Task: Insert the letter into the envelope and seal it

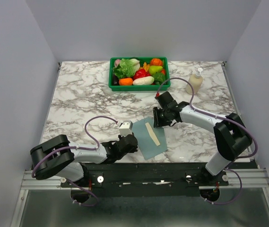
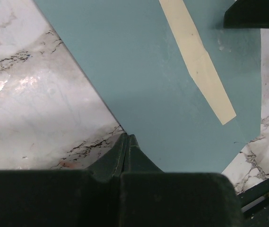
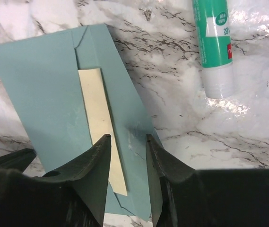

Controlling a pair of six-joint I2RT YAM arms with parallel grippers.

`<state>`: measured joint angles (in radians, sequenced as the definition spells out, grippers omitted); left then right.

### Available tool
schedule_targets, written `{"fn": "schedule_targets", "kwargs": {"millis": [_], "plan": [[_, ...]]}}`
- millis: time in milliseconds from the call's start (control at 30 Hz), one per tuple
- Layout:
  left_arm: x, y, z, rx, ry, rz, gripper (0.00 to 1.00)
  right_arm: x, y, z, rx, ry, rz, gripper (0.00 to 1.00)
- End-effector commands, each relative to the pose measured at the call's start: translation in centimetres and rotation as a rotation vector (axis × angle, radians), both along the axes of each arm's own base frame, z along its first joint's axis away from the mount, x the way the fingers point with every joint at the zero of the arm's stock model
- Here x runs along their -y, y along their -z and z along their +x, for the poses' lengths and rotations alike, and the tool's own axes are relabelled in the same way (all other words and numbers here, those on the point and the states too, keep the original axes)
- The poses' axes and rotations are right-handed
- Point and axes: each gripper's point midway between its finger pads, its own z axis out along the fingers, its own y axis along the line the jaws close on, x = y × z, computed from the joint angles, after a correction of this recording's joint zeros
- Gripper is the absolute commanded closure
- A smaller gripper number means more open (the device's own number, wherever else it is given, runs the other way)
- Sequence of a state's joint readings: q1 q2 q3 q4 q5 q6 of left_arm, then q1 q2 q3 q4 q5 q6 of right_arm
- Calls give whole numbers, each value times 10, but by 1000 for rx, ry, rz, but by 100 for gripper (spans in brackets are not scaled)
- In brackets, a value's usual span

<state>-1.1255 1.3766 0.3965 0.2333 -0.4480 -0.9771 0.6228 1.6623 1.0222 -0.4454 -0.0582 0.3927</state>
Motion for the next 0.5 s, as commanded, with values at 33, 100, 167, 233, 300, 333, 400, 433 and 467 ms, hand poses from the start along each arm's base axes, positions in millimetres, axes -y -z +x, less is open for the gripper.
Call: {"fn": "schedule_targets", "kwargs": {"millis": [33,100,167,233,300,333,400,433,467], "plan": [[-52,53,-33,-146,34,229,100,-9,-17,3,24,-25,39,57],[-51,53,-33,-147,35,228,100,-19,-14,-3,-3,-60,86,57],[-51,53,-33,-147,36,229,100,-25,-12,-5,-16,-79,113,57],[-52,53,-33,-147,33,228,100,-29,-7,-8,-36,-94,130,57],[-52,54,-33,-147,34,230,100,-31,-2,-10,-53,-102,137,57],[-52,53,-33,-147,35,228,100,-31,1,-11,-58,-106,139,58],[-52,54,-33,-146,35,231,100,-34,2,-12,-65,-111,150,58],[-51,53,-33,-146,35,227,100,-34,5,-12,-70,-111,147,59],[-52,53,-33,-147,35,228,100,-34,7,-12,-73,-114,144,59]]}}
